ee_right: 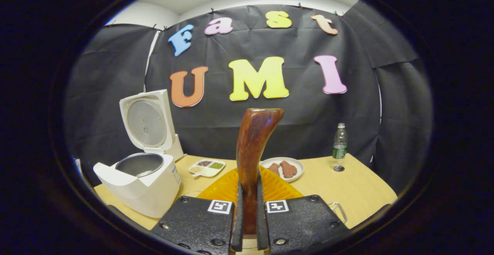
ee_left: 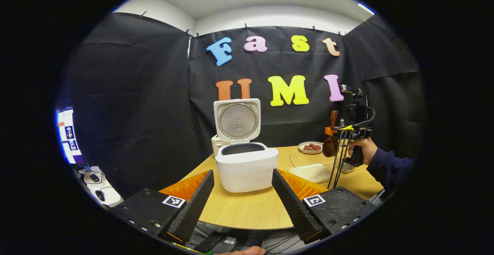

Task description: Close the left gripper, press the button to open the rice cooker; take a wooden spoon from the chopstick holder with the right hand, scoop a spoonful of rice and pour it into the rice cooker, then put the wooden spoon back into the chopstick holder.

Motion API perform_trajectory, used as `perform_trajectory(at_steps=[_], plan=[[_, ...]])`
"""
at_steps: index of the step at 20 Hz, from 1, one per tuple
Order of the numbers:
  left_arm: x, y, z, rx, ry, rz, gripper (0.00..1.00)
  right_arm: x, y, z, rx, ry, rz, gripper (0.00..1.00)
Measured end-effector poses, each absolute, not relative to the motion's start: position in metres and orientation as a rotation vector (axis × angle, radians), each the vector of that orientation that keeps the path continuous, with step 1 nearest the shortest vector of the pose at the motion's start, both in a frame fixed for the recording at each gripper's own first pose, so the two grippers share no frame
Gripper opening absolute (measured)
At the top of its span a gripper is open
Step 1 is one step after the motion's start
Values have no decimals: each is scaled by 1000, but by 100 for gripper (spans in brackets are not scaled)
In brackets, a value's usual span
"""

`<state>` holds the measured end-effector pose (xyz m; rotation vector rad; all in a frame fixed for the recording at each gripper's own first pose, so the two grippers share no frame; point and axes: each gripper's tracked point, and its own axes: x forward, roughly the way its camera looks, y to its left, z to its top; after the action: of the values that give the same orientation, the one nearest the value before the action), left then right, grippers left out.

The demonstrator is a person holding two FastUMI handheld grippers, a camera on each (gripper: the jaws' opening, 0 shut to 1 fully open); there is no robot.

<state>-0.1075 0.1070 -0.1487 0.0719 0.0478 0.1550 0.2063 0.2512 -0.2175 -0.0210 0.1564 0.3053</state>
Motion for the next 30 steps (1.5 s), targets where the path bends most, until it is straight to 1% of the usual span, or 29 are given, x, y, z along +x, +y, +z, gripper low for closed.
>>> perform_trajectory(at_steps=[4, 7, 12, 15, 20, 25, 26, 30], plan=[[-108, 106, -155, 67, 58, 150, 95, 205, 273, -274, -87, 235, 350, 19], [-107, 108, -157, 74, 70, 155, 95, 209, 263, -304, -150, 281, 302, 19], [-109, 105, -159, 68, 63, 143, 95, 211, 252, -311, -169, 259, 255, 19], [-105, 105, -165, 56, 76, 141, 95, 196, 266, -320, -149, 273, 301, 20], [-104, 105, -166, 54, 84, 143, 95, 177, 294, -323, -20, 285, 331, 19], [-102, 103, -168, 64, 79, 132, 96, 178, 302, -323, 19, 295, 265, 20], [-101, 102, -168, 65, 81, 130, 95, 178, 307, -322, 34, 304, 270, 20], [-102, 99, -170, 50, 85, 123, 96, 175, 332, -326, 104, 395, 363, 20]])
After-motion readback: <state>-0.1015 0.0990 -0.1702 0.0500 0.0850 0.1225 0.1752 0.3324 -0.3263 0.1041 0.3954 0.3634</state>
